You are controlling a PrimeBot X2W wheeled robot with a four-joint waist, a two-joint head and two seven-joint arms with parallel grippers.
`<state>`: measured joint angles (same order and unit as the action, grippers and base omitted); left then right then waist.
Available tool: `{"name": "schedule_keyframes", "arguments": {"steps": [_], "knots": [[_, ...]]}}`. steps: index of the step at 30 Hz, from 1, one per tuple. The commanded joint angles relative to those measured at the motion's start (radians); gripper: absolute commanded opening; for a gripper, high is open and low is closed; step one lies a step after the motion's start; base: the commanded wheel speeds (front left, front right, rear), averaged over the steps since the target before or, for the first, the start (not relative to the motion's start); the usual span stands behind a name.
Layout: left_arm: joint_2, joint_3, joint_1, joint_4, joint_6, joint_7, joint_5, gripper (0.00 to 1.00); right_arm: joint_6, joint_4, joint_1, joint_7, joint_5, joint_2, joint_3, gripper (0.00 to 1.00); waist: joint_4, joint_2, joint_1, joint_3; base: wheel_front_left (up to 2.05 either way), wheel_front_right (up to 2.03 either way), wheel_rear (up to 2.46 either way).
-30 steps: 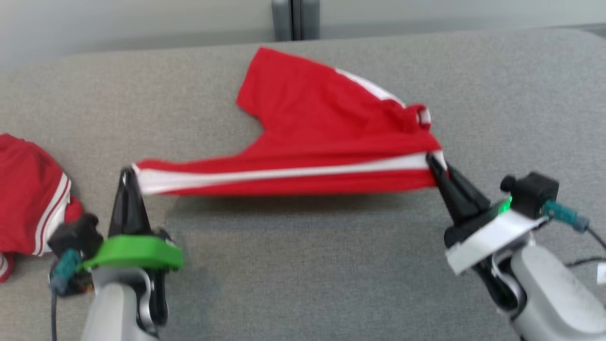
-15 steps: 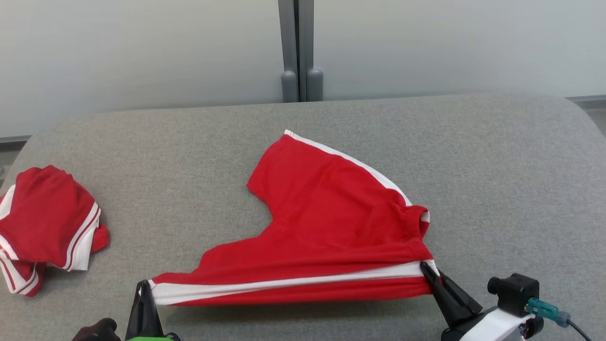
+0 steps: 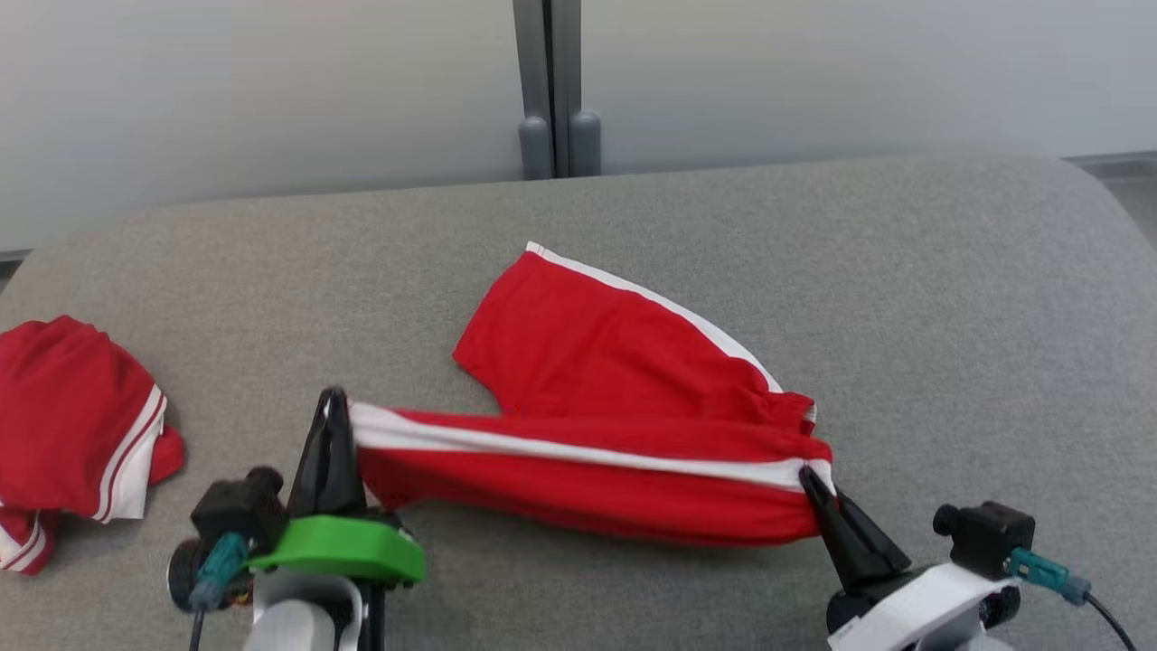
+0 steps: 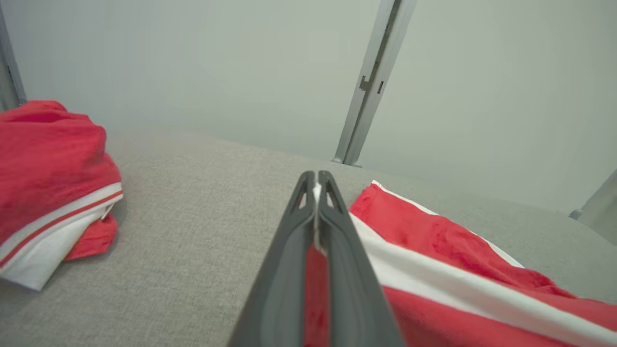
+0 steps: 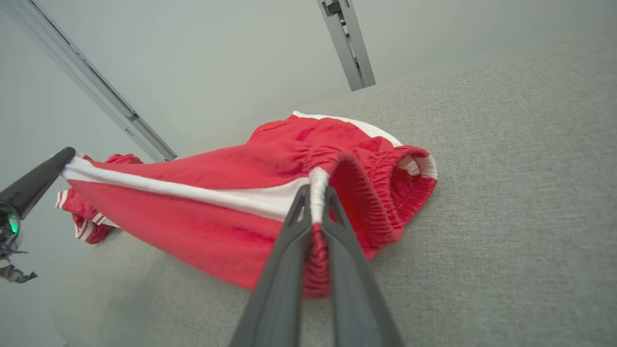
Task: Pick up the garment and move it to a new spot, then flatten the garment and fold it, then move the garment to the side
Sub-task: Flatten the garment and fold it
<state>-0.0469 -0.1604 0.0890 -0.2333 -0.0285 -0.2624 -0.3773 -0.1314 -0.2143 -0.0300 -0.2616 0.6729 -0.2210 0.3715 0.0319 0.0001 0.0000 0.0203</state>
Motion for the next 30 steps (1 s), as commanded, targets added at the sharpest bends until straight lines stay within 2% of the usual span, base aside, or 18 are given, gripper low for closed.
{"name": "schedule_keyframes", "arguments": {"steps": [1,8,14,24,30], "knots": [[-0.007,-0.014,0.059,-0.014,0.007,-0.003,0.012,0.00,0.001,-0.001,-0.032,-0.005,0.015,0.010,-0.007,0.00,-0.042,-0.0001,0.0000,0.077,0.00,0.00,0.00],[-0.007,-0.076,0.314,-0.125,0.025,-0.002,0.059,0.00,0.001,-0.003,-0.154,-0.005,0.077,0.066,-0.021,0.00,-0.105,-0.0001,0.0000,0.216,0.00,0.00,0.00],[-0.007,-0.075,0.494,-0.243,0.021,-0.002,0.101,0.00,0.001,0.011,-0.236,-0.005,0.093,0.107,-0.038,0.00,-0.158,-0.0001,0.0000,0.317,0.00,0.00,0.00],[-0.020,-0.031,0.705,-0.433,0.027,-0.002,0.181,0.00,0.001,0.025,-0.278,-0.005,0.089,0.153,-0.069,0.00,-0.220,-0.0001,0.0000,0.410,0.00,0.00,0.00],[-0.047,-0.024,0.790,-0.519,0.024,-0.002,0.224,0.00,0.001,0.042,-0.297,-0.005,0.082,0.166,-0.089,0.00,-0.245,-0.0001,0.0000,0.438,0.00,0.00,0.00]]}}
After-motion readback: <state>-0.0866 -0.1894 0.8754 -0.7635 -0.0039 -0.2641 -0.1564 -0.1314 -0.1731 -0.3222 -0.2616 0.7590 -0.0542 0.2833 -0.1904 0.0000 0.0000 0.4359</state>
